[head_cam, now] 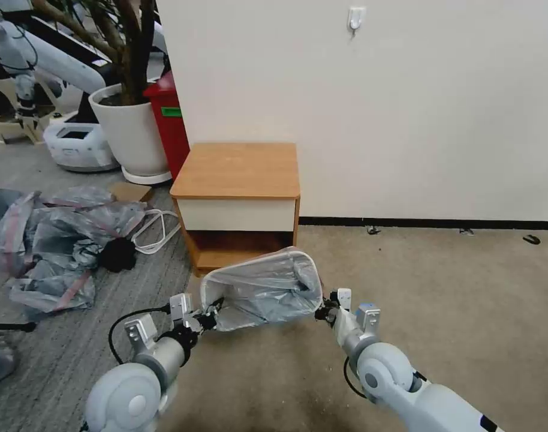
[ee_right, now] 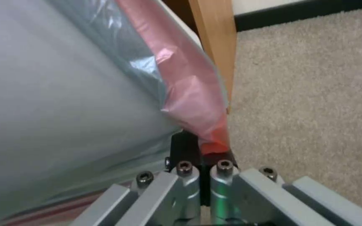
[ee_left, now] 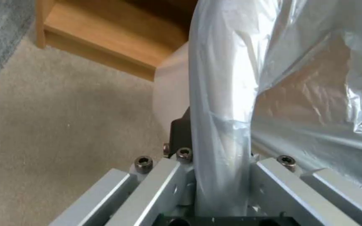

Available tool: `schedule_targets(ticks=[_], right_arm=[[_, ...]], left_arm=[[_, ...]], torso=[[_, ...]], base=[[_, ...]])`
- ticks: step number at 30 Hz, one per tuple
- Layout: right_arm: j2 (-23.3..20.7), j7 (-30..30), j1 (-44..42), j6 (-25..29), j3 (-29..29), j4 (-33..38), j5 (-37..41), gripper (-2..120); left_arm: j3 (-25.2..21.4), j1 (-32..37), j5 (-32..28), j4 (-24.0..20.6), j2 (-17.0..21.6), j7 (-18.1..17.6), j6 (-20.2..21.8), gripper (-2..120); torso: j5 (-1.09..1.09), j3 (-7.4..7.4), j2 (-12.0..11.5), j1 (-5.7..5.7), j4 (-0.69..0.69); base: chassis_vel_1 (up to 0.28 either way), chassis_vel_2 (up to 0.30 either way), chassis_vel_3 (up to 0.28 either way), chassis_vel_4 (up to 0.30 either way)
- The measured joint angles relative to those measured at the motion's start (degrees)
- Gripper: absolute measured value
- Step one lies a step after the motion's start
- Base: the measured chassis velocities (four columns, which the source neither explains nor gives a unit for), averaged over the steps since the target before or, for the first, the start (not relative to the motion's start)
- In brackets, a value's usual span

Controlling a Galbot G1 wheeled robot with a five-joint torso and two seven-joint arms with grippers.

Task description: Pick up the garbage bag from the table and place it over the trash can.

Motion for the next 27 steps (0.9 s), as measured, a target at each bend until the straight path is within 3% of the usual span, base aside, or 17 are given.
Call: schedule_targets(ticks=[3,12,17,21,27], right_arm=[[-0.1,1.0,-0.6,0.9,0.0,0.5,-1.4,2],[-1.2,3.4,-3.7,1.9,0.3,3.3,-6.1,38],[-1.6,3.9,-4.9,2.0,0.4,4.2,-7.4,49],[-1.7,4.1,-5.4,2.0,0.5,4.9,-8.4,71],[-2.4,4.0,-5.7,2.5,0.4,5.0,-10.5,89]], left_arm=[[-0.1,-0.5,0.6,0.7,0.0,-0.1,-1.1,1],[-0.6,-3.2,1.5,3.5,-0.7,-1.2,-3.9,1],[-0.8,-3.5,1.5,4.1,-1.1,-1.5,-4.4,1],[-0.8,-3.5,1.2,4.4,-1.7,-2.0,-4.6,1],[-1.0,-3.7,0.2,4.4,-1.7,-2.9,-4.1,1]], torso=[[0.00,0.00,0.0,0.00,0.00],[0.00,0.00,0.0,0.00,0.00],[0.00,0.00,0.0,0.00,0.00],[0.00,0.00,0.0,0.00,0.00],[0.00,0.00,0.0,0.00,0.00]], base=[[0.000,0.000,0.000,0.000],[0.000,0.000,0.000,0.000],[0.000,0.000,0.000,0.000],[0.000,0.000,0.000,0.000],[0.000,0.000,0.000,0.000]])
